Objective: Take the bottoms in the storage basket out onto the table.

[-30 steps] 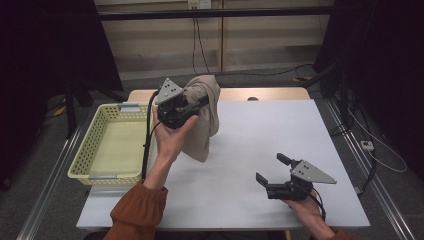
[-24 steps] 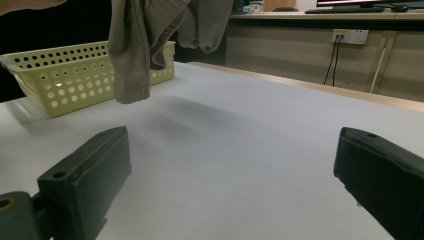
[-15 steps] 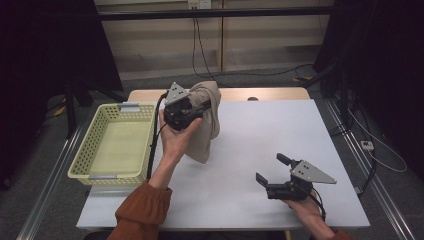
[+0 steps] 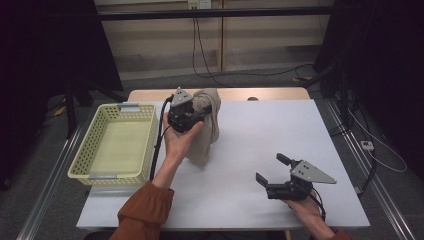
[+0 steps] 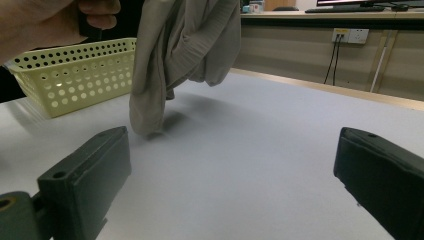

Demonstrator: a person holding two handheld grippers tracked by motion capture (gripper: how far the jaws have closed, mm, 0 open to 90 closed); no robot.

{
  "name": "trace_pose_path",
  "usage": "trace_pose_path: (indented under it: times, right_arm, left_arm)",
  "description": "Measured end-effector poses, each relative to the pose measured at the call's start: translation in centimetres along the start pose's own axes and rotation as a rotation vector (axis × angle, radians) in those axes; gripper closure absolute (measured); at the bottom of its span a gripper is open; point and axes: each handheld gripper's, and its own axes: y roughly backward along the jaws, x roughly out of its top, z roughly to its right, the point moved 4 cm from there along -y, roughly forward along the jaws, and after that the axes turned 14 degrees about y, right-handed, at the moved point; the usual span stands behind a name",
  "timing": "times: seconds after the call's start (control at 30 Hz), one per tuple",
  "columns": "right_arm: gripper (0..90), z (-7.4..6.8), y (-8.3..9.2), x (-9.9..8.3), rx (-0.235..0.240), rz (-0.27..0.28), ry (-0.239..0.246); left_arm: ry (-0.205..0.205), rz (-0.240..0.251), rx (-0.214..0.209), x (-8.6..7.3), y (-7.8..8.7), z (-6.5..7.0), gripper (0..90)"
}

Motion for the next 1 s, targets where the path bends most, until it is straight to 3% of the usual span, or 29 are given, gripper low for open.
trace_pose_path:
  times: [0.4,1.0]
  right_arm:
    - [2.0,0.0,0.0,0.0,0.001,-0.001,0.004]
    - [2.0,0.0,0.0,0.0,0.002,-0.001,-0.004]
  left_arm:
    - [0.035,-0.046,0.022,-1.5,-1.3,-1.4,74.5]
    - [0.026,-0.115,0.028,-3.3,-2.8,-1.8,74.2]
